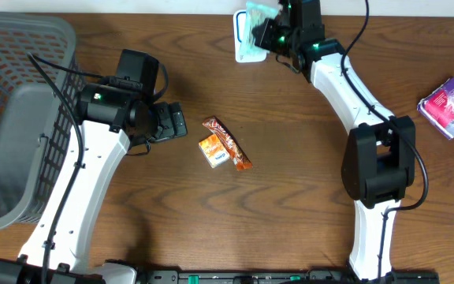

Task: Scan the item barcode
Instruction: 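Carry the mint-green pack right and drop it beside the purple package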

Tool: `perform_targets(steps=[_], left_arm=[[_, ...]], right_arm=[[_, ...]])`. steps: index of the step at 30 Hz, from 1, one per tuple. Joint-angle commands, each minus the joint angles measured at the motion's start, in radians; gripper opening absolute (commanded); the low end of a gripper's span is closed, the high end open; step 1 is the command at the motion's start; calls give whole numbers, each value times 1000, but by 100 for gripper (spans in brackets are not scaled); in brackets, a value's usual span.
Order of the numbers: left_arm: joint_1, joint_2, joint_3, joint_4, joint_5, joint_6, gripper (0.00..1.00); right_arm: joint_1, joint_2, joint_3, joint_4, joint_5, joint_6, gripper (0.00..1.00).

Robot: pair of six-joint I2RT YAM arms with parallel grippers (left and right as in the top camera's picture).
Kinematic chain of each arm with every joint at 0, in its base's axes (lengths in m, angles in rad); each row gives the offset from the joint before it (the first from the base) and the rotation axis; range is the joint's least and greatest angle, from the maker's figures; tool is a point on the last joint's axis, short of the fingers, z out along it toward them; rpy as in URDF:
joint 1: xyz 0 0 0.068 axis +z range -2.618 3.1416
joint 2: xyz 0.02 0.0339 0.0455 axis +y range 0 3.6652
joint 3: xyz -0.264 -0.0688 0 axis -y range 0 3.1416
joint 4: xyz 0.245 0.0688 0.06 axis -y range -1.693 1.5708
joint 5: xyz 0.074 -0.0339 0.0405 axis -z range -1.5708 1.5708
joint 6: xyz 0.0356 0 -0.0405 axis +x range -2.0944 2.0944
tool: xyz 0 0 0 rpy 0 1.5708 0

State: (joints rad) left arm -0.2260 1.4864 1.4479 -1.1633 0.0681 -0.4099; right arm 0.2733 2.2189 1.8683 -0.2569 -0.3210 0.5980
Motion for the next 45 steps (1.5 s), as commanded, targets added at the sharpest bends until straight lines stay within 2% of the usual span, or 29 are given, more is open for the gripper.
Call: perform_targets(steps=[1,7,10,16,21,27,33,37,43,44,45], left_arm=[[3,7,7,-3,-17,17,98],[3,7,7,-3,-17,16,98],[3,7,7,-3,-17,16,98],[3,7,7,-3,-17,16,98],[3,7,7,-3,-17,16,98],[3,7,7,-3,-17,16,98],[3,7,7,-3,-17,16,98],[3,7,7,-3,-17,16,98],[3,7,7,-3,-17,17,98],[3,7,7,-3,-17,16,98],[3,7,7,-3,-17,16,98]], right_arm=[[7,47,7,90,76,134,1],[-2,127,7,219,-2,241,1],[-7,153,7,309,-104,239,1],[-34,106,24,317,-127,159,1],[-118,-18,25,168,-97,79,1],[-287,-175,25,-269,169,-104,1],[-454,-196,20,-522,392,-215,1],[-557,-167,-2,-556,360,-230,1],[-654,-105,-20,-516,335,-230,2],[-663,-93,-20,-513,339,-230,6],[-674,-80,-20,-512,341,-233,15]])
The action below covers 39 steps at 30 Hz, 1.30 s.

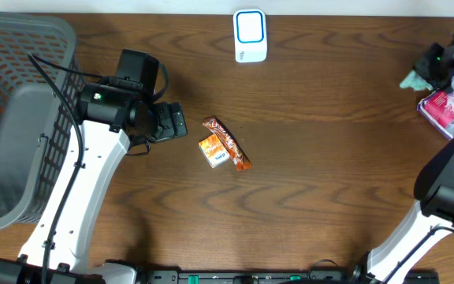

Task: Scan the item barcode
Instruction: 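Carry the mint-green pack right and drop it beside the purple package, then reach the right gripper down to the red-orange bar and grasp it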

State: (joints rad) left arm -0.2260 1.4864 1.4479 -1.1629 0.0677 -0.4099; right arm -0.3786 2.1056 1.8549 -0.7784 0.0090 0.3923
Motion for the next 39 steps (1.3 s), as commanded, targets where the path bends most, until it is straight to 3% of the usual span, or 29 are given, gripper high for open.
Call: perform_targets(steps=[1,2,3,5,7,15,20,23,25,27,30,31,39], left_arm=[[3,7,7,-3,-16,16,98],[3,7,7,-3,-16,16,98],[3,7,7,-3,-16,16,98],[3,7,7,-3,-16,16,98],[3,7,7,-3,-16,16,98],[3,7,7,-3,-16,16,98],[3,7,7,-3,-16,16,98],[3,7,7,-3,-16,16,98],[3,7,7,-3,-16,16,98],[3,7,7,-3,-16,16,98],[3,7,7,-3,-16,17,98],[3,7,7,-3,-16,16,98],[3,7,7,-3,-16,16,98]], right_arm=[[-31,44,-7,10,11,-27,34],[-37,54,-7,10,11,-27,55],[-43,59,-7,10,11,-35,68],[-51,64,-7,11,5,-53,80],[-51,55,-5,9,-32,-70,83],[-16,-65,-5,4,-388,-139,83],[66,-117,-5,-108,-901,-230,89],[148,-113,-5,-221,-1023,-348,89],[225,-109,-5,-309,-978,-406,88],[323,-105,-9,-384,-881,-444,76],[459,-105,-12,-422,-772,-446,70],[544,-105,-12,-416,-712,-440,61],[851,-67,-12,-237,-268,-72,60]])
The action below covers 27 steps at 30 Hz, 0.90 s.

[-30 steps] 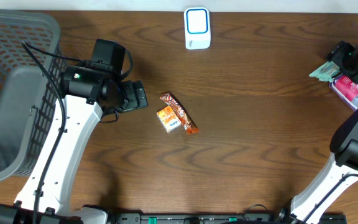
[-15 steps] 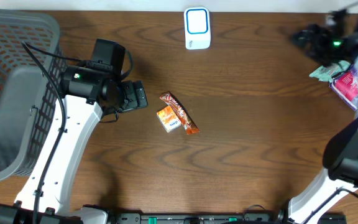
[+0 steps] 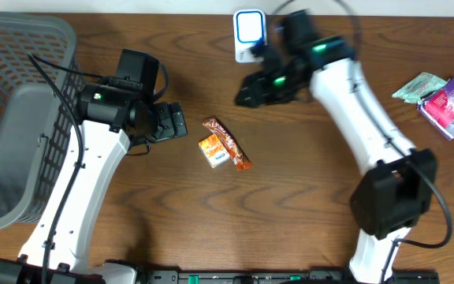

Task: Scan the item barcode
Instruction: 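Reach the right gripper down to the red-orange bar and grasp it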

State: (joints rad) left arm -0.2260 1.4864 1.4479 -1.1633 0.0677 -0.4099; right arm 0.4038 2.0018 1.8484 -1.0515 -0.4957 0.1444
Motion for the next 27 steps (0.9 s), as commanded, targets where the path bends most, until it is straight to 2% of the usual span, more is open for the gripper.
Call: perform_targets(steps=[1,4,7,10,13,16,18,25,26,27], left_arm=[[3,7,7,-3,-16,16,98],[3,7,7,-3,-16,16,98],[3,7,7,-3,-16,17,98],[3,7,7,-3,-16,16,98],[3,7,7,-3,-16,16,98],[3,7,7,-3,-16,17,98],[3,7,7,-3,-16,16,98],[3,7,7,-3,-16,16,98],[3,7,7,-3,-16,16,98],[3,7,7,-3,-16,16,98]], right_arm=[[89,48,-6,51,246,189,60],[123,82,-6,63,270,211,60],[138,131,-6,55,288,209,66],[154,215,-6,-2,284,195,64],[154,261,-6,-26,284,179,58],[153,292,-6,-42,284,175,44],[156,301,-6,-52,282,176,38],[161,304,-6,-56,253,175,43],[161,306,-6,-58,259,176,41],[161,307,-6,-62,262,176,35]])
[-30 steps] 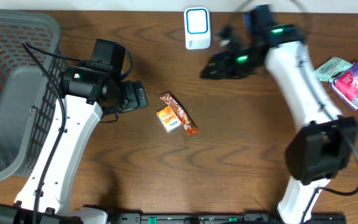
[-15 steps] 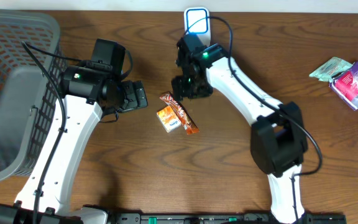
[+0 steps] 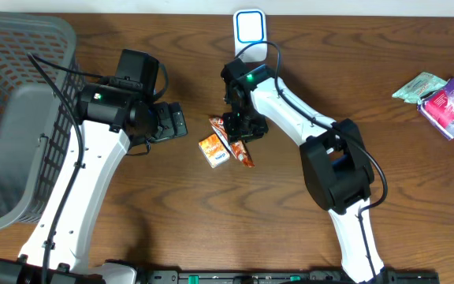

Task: Scan the item barcode
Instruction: 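Reach the right gripper down to the red-orange bar and grasp it, then lift the red-orange bar up in front of the scanner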

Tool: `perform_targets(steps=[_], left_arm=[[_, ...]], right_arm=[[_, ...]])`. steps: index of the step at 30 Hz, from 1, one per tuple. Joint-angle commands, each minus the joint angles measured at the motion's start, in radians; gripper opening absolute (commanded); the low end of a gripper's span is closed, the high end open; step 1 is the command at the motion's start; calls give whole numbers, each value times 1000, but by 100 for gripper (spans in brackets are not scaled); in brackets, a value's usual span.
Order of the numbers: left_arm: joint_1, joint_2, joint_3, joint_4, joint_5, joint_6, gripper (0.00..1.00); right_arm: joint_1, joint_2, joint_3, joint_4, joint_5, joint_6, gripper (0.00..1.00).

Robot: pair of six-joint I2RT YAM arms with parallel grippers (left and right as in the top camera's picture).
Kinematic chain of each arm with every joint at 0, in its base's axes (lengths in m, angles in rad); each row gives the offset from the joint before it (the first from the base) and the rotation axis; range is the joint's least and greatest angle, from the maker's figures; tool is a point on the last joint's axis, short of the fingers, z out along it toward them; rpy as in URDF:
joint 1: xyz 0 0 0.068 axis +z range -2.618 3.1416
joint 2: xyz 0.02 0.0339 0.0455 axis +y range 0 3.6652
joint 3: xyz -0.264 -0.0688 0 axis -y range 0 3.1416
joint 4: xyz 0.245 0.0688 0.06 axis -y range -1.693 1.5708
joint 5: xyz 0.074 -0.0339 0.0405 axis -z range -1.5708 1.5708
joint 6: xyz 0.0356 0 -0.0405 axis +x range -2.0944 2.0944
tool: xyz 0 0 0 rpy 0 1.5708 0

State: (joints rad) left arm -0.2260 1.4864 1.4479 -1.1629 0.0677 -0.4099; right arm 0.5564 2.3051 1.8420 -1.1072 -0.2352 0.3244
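A brown snack bar (image 3: 241, 153) lies slantwise at mid-table, with a small orange packet (image 3: 213, 151) touching its left side. My right gripper (image 3: 239, 128) is down over the bar's upper half, its fingers seemingly open on either side of it; the bar still rests on the table. The white scanner (image 3: 250, 35) with a blue-rimmed face stands at the back edge, just behind the right arm. My left gripper (image 3: 176, 122) hangs open and empty left of the two snacks.
A grey mesh basket (image 3: 14, 118) fills the left side. At the far right a teal packet (image 3: 418, 85) lies against a purple packet (image 3: 450, 106). Brown wooden table (image 3: 290, 221).
My right gripper was in the air just below the scanner; it is now lower and to the left, down on the brown bar. The left arm and all packets stay put.
My right gripper held the teal packet at the scanner. Then it was at the far right with the packet by the purple one. Then the teal packet lay there and the empty gripper was back near the scanner. Now it is on the brown bar.
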Motion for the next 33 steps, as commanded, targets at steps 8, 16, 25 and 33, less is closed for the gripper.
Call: perform_targets(steps=[8,16,25,33], left_arm=[[3,7,7,-3,-16,16,98],[3,7,7,-3,-16,16,98],[3,7,7,-3,-16,16,98],[3,7,7,-3,-16,16,98]], right_arm=[[30,5,-7,-8,-4,-3,2],[60,1,3,23,39,-4,1],[13,-23,254,-133,265,-74,1],[14,-23,364,-167,578,-71,2]])
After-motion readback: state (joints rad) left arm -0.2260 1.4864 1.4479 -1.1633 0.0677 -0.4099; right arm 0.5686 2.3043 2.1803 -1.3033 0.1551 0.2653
